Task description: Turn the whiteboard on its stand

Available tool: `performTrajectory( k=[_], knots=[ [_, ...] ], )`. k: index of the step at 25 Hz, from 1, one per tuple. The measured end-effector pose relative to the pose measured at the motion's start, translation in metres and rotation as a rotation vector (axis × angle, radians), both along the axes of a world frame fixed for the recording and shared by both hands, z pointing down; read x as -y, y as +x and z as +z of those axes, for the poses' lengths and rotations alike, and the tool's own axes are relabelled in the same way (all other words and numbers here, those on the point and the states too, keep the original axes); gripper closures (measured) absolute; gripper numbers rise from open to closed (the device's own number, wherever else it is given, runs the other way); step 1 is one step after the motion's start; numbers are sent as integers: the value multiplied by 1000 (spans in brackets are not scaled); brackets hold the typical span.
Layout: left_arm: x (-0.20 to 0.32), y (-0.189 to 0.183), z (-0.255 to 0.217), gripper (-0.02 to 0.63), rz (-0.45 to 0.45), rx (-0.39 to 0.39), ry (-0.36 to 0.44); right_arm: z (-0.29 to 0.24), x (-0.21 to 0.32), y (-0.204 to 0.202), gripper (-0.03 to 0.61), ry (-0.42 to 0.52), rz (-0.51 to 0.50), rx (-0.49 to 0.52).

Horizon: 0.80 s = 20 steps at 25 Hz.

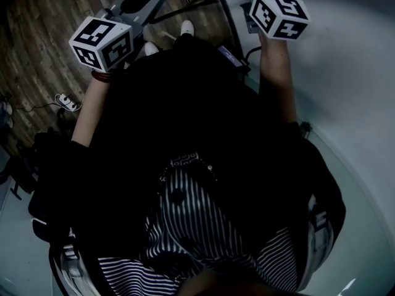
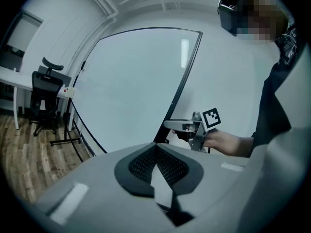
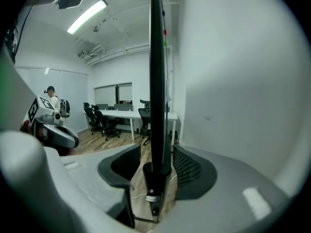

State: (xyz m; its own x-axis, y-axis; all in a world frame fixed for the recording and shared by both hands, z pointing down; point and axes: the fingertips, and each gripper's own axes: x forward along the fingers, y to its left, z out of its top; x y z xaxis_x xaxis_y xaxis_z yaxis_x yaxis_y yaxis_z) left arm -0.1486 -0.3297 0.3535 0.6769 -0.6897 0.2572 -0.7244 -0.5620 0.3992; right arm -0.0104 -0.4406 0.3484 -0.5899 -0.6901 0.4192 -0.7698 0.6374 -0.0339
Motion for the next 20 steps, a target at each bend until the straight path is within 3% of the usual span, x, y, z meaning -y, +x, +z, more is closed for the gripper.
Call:
performTrajectory(
  k=[6,8,12,16,20],
  knots=[
    [-27,-10,-4,607,24,-6,28,-32,-49,0,380,89,50,67],
    [-32,-11,-4,607,35,-4,37,-34,-65,-10,420,95,32,91],
    [-45,-28,-7,607,18,-9,62,-24,-102,-51,529,50,-57,132],
    [-65,-43,-5,607,-12,-17,77,-11,-145,-99,541,32,-182,121],
    [-54,-74,2,607,-67,-18,89,-1,-145,-148,541,16,-262,142]
  ],
)
